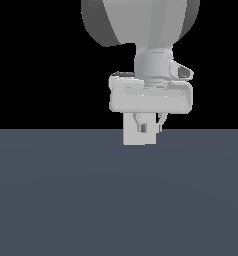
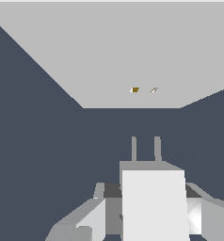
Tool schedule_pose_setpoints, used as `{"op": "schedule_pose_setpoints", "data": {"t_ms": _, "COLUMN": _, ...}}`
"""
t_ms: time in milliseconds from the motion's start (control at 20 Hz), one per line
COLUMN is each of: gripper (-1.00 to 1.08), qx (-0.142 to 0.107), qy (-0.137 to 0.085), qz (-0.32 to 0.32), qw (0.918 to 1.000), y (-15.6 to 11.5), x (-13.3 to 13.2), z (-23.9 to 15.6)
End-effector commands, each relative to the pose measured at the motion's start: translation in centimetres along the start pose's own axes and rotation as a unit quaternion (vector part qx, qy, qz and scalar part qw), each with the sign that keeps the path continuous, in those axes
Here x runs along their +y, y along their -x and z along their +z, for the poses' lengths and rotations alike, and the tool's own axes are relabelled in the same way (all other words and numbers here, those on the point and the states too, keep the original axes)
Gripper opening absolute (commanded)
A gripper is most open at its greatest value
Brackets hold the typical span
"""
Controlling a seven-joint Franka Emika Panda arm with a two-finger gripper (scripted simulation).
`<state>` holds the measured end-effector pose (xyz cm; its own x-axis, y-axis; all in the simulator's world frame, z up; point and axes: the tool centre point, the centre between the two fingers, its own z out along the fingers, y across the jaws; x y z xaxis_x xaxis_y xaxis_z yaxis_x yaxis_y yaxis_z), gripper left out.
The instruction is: Plug the charger into the wall socket.
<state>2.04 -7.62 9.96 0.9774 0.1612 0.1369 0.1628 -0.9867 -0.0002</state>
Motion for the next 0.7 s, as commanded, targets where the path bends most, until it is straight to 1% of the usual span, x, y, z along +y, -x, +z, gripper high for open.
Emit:
{"op": "schedule_pose_setpoints", "data": {"t_ms": 0, "gripper": -1.0, "qx": 0.0, "qy": 0.0, "qz": 0.0, "qw": 1.0, "y": -0.5, "x": 0.0, "z": 0.0}}
{"op": "schedule_pose_setpoints", "data": {"t_ms": 450, "gripper": -1.0, "qx": 0.0, "qy": 0.0, "qz": 0.0, "qw": 1.0, "y": -3.4, "x": 0.0, "z": 0.4}}
{"op": "schedule_pose_setpoints", "data": {"t_ms": 650, "gripper": -1.0, "qx": 0.0, "qy": 0.0, "qz": 0.0, "qw": 1.0, "y": -4.2, "x": 0.0, "z": 0.6}}
